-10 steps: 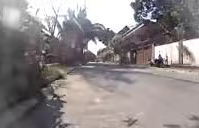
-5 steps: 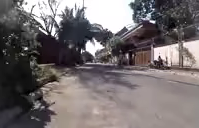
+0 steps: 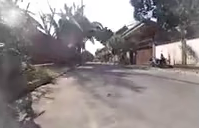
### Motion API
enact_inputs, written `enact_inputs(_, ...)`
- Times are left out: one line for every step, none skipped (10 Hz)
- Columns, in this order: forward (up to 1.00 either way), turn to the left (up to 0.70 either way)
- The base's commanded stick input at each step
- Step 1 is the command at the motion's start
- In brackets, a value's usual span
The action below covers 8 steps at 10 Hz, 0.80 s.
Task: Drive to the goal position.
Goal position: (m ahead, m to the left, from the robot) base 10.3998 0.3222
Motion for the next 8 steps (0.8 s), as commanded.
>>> enact_inputs(0.7, 0.03)
enact_inputs(0.7, 0.0)
enact_inputs(0.7, 0.0)
enact_inputs(0.7, 0.0)
enact_inputs(0.7, 0.0)
enact_inputs(0.7, 0.0)
enact_inputs(0.7, 0.0)
enact_inputs(0.7, 0.0)
